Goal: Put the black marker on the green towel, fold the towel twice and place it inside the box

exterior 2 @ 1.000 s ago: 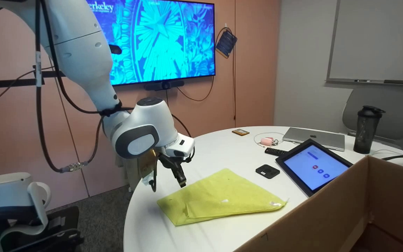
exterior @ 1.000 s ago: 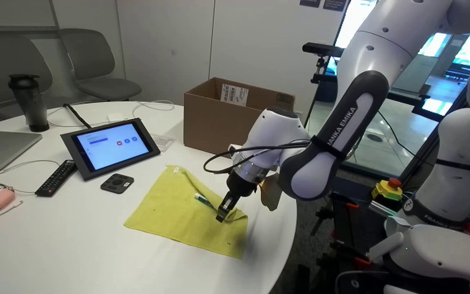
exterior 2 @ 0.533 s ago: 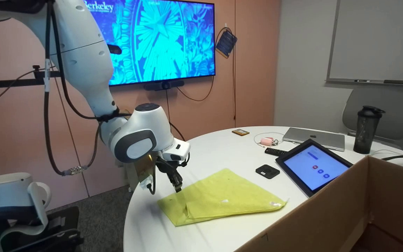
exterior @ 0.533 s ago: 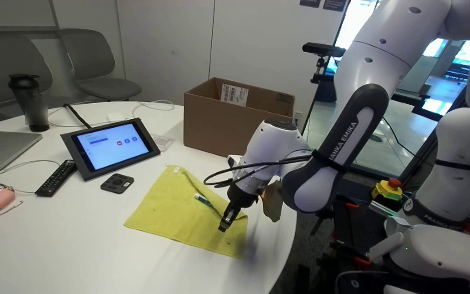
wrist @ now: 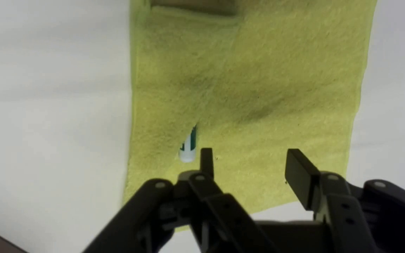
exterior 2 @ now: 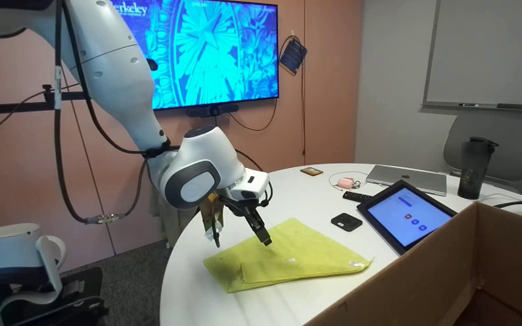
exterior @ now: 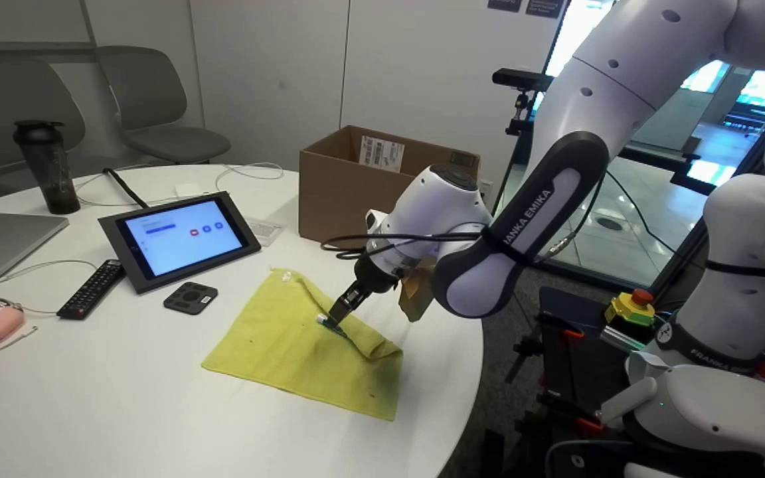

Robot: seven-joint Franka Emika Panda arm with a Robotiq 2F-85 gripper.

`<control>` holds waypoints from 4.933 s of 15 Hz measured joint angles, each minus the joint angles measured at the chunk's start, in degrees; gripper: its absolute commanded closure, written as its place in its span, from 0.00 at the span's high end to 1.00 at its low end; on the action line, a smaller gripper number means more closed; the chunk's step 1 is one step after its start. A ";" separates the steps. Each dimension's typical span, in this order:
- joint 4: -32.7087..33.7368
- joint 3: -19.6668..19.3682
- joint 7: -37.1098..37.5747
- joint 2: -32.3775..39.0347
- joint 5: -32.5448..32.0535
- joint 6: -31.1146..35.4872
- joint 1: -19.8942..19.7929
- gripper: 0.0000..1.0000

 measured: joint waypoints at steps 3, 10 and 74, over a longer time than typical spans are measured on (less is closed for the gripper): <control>4.15 -3.00 0.49 2.51 0.30 -0.30 2.39 1.00; 19.16 -9.81 2.51 13.16 0.19 -6.78 8.56 1.00; 50.22 3.28 -0.12 27.42 -5.76 -29.08 -13.24 0.14</control>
